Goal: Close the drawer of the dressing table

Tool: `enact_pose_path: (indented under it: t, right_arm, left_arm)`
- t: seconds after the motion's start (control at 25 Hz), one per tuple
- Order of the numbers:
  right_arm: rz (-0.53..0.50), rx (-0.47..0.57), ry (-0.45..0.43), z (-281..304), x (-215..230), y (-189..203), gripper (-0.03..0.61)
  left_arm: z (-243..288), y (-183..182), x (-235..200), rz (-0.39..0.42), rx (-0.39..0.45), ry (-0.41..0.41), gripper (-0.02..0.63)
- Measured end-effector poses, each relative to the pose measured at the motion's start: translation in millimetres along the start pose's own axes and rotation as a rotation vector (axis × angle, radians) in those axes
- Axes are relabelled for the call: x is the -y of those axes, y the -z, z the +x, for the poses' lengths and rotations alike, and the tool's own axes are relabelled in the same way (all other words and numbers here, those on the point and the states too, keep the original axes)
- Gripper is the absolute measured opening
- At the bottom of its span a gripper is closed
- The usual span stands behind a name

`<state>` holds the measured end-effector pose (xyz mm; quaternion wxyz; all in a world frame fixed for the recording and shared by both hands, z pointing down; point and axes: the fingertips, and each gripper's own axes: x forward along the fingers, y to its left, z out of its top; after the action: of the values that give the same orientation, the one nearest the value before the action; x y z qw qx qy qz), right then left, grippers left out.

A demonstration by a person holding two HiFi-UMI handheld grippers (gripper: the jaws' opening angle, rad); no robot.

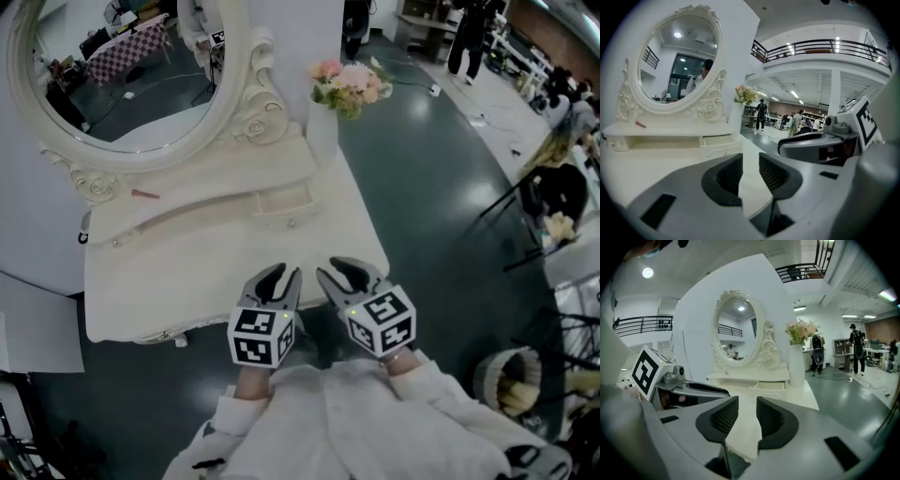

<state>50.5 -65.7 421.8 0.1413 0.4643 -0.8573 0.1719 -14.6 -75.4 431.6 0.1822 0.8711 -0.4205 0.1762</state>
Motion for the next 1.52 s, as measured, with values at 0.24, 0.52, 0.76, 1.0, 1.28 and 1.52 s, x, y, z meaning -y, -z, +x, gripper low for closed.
enact_pose_path:
  t: [0.24, 0.52, 0.76, 1.0, 1.28, 1.52]
  right_arm:
    - [0.003, 0.014, 0.028, 41.5, 15.7, -27.6, 0.114]
    - [0.026, 0.026, 0.043, 83.2, 27.7, -48.0, 0.114]
    - [0.047, 0.041, 0.064, 108.4, 29.3, -62.9, 0.114]
    - [0.054, 0.015, 0.076, 120.5, 30.3, -55.5, 0.114]
    - [0.068, -0.007, 0.091, 119.9, 38.9, -51.2, 0.114]
    - [0.067, -0.04, 0.075, 117.8, 43.8, -44.7, 0.114]
  left_arm:
    - [23.7, -28.5, -38.6, 0.026, -0.003, 0.018, 0.103]
    - [47.5, -50.5, -74.0, 0.051, -0.007, 0.047, 0.103]
    - [59.6, -62.9, -95.6, 0.075, -0.012, 0.074, 0.103]
    - [71.3, -57.2, -102.3, 0.079, -0.034, 0.111, 0.103]
    - [74.3, -50.0, -102.1, 0.053, -0.044, 0.12, 0.103]
    - [77.2, -42.9, -98.0, 0.025, -0.065, 0.108, 0.103]
